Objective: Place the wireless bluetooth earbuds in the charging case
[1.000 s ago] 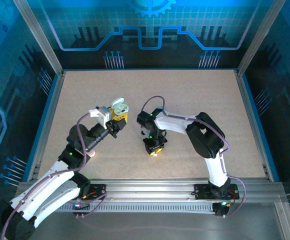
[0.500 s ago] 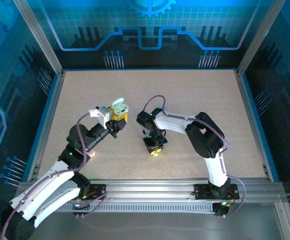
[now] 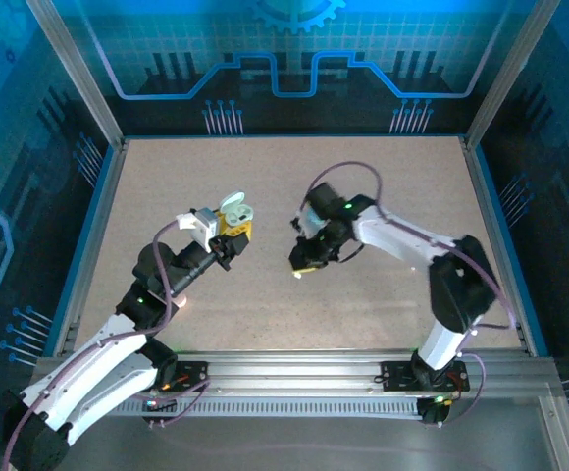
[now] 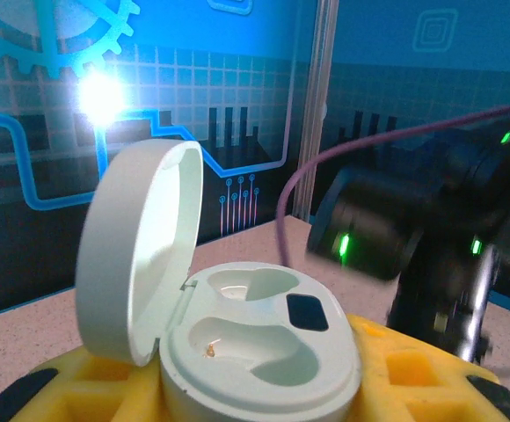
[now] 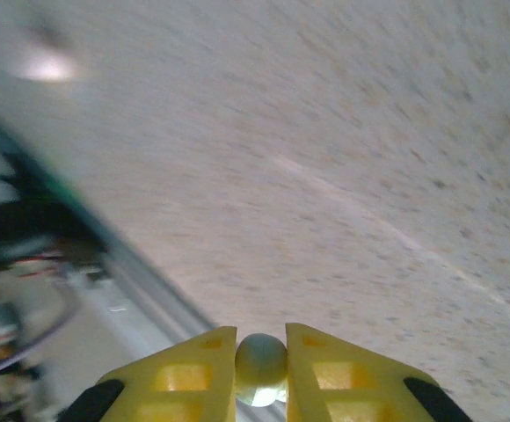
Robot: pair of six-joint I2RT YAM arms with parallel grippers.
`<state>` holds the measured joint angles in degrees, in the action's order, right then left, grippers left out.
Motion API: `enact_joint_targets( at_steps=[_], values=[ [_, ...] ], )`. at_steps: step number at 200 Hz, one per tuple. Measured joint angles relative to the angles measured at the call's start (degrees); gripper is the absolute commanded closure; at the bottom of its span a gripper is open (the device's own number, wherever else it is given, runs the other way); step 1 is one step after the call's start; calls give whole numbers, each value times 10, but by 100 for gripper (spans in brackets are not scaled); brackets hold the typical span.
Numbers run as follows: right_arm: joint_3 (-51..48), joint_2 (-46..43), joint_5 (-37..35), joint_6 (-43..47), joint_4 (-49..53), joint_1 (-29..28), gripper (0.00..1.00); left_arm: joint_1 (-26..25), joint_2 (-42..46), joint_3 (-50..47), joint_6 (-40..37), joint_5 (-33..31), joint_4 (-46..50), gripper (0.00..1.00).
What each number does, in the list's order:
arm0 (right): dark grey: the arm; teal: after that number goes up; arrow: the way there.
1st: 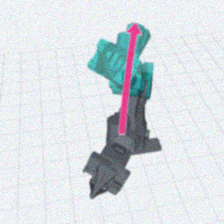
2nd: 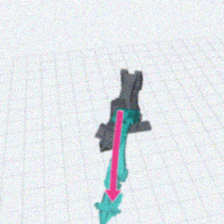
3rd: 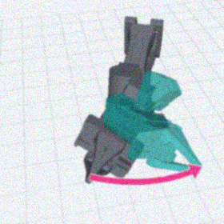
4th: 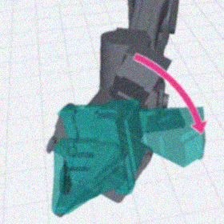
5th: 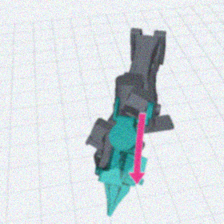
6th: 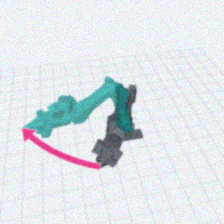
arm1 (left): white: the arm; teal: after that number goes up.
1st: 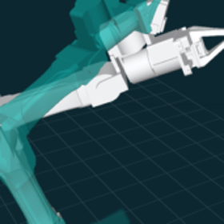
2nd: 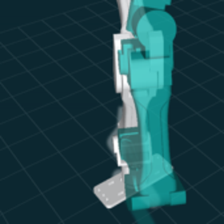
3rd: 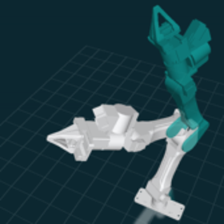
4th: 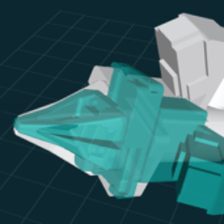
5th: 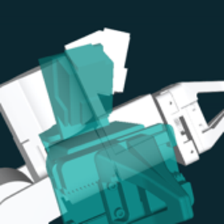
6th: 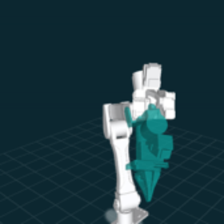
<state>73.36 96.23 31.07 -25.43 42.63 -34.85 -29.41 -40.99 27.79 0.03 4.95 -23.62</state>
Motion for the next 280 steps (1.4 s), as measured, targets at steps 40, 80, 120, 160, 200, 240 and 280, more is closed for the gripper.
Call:
enact_joint_targets(
  at_steps=[40, 80, 120, 160, 200, 240, 280],
  values=[
    [-21, -51, 219, -21, -104, 70, 81, 0, -17, 0, 0, 2, -1, 65],
    [-21, -58, 341, -69, -168, 90, 81, 0, -41, 0, -2, 25, -2, 65],
    [-20, -69, 371, -111, -196, 92, 81, 0, -74, 0, -7, 63, -7, 65],
    [-16, -85, 354, -145, -207, 92, 81, -7, -106, 0, -24, 80, -29, 65],
    [4, -110, 321, -152, -208, 86, 81, -31, -147, 0, -45, 89, -71, 65],
    [32, -115, 289, -132, -200, 71, 81, -38, -172, 0, -49, 112, -99, 65],
    [32, -115, 254, -113, -185, 68, 81, -42, -175, 11, -49, 138, -103, 65]
  ],
)
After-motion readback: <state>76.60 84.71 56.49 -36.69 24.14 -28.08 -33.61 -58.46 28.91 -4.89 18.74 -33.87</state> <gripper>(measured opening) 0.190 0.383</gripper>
